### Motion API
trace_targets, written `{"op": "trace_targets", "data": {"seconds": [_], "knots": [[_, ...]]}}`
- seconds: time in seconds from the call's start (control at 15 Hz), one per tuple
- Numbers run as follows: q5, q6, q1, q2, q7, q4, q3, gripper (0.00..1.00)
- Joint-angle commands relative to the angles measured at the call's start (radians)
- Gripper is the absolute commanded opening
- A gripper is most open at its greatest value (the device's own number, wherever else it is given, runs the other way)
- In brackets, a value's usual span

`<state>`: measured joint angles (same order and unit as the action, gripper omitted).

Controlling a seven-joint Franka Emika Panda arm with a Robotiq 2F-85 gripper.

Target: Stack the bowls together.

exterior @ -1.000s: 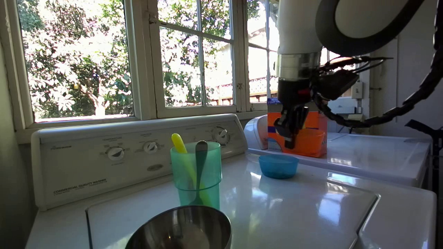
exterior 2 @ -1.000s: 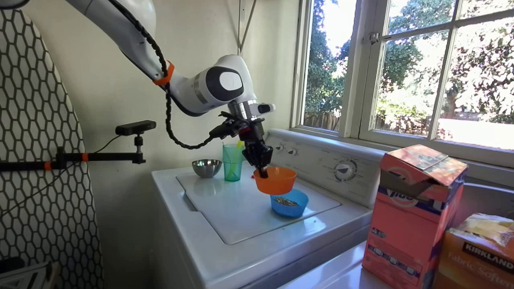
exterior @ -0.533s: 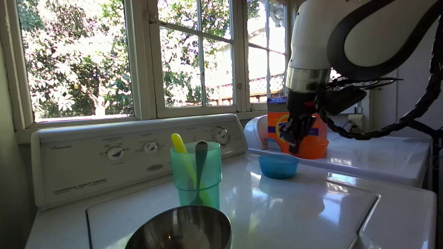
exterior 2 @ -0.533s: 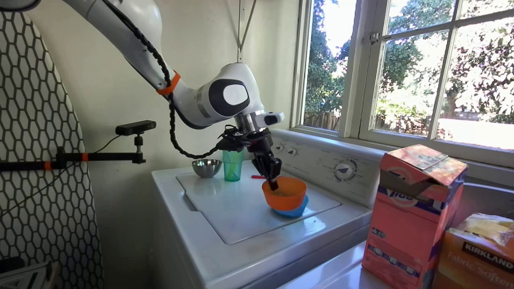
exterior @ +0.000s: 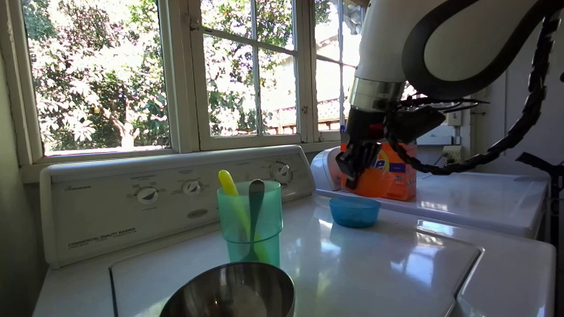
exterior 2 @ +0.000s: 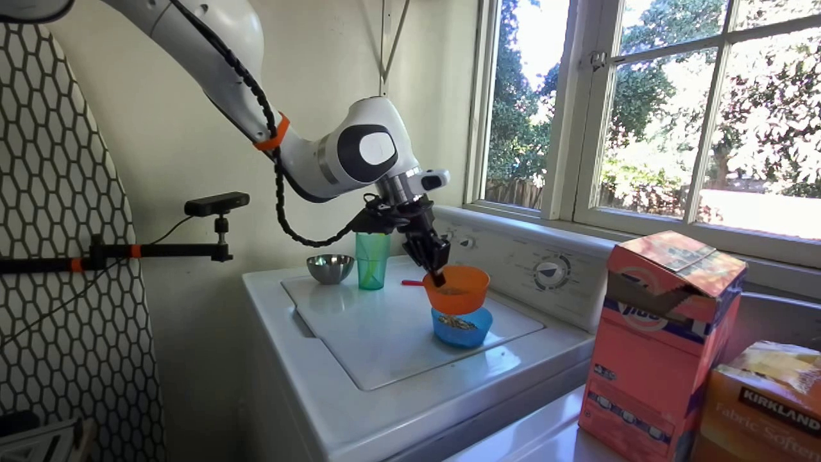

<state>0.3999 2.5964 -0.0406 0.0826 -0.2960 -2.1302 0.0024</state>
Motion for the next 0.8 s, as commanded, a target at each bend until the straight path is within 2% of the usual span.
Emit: {"op": "trace_targets", "data": {"seconds": [0.0, 0.53, 0.73], "knots": [[-0.050, 0.032, -0.003, 0.071, 0.088, 0.052, 0.006, 0.01], [-0.126, 0.018, -0.002, 0.147, 0.196, 0.119, 0.007, 0.01], [-0.138, 0.008, -0.005, 0.156, 0.198, 0.127, 0.002, 0.01]]}}
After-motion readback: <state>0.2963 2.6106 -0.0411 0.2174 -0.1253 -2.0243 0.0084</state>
